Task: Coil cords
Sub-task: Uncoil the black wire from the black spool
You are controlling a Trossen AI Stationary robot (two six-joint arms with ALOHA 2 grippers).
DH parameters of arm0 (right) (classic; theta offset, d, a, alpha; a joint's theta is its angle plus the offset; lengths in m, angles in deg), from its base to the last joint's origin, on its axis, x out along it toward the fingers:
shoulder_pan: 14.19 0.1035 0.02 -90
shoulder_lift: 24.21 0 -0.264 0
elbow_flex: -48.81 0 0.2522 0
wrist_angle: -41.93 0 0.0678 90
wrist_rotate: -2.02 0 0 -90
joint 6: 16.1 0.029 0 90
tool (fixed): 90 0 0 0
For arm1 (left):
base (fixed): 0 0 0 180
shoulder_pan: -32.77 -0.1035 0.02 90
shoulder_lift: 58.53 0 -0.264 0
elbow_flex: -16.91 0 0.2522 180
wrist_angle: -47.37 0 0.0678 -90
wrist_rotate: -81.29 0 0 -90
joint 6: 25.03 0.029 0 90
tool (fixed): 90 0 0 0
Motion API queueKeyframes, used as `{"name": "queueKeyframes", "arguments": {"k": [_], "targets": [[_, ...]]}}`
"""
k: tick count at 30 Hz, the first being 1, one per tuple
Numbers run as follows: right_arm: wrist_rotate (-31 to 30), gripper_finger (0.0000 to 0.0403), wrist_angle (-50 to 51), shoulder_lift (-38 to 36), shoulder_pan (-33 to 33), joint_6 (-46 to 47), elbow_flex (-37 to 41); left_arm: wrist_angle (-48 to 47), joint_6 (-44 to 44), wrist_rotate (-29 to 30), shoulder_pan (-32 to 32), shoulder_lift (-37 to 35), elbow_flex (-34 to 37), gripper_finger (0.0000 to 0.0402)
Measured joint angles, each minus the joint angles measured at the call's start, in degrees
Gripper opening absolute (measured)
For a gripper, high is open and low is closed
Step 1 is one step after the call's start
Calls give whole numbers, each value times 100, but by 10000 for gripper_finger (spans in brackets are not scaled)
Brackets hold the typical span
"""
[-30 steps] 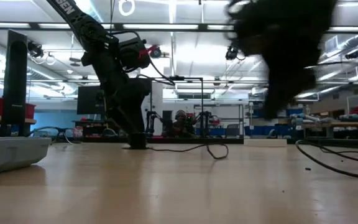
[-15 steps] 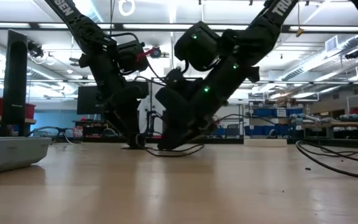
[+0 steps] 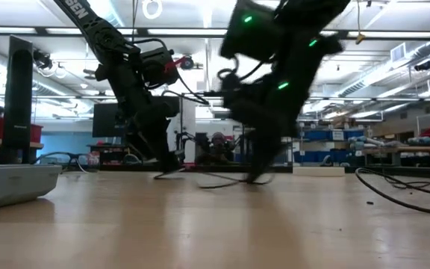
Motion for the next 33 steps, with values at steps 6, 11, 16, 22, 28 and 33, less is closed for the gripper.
{"name": "queueKeyframes", "arguments": {"k": [6, 11, 16, 22, 28, 33], "targets": [[1953, 1, 2647, -820, 574, 1429, 52, -98, 20, 172, -20, 0, 14, 367], [2585, 1, 4287, -1154, 1226, 2516, 50, -99, 20, 157, -15, 0, 7, 367], [1787, 0, 3694, -1301, 1581, 3030, 37, -156, 14, -27, -13, 4, -119, 367], [-94, 11, 1844, -1229, 1309, 2555, 71, -205, 4, -69, -11, 4, -153, 367], [-429, 50, -716, -552, 427, 561, 74, -216, -2, -88, -9, 4, -159, 367], [-336, 95, -2612, 234, -295, -791, 74, -215, 4, -88, -9, 4, -160, 367]]}}
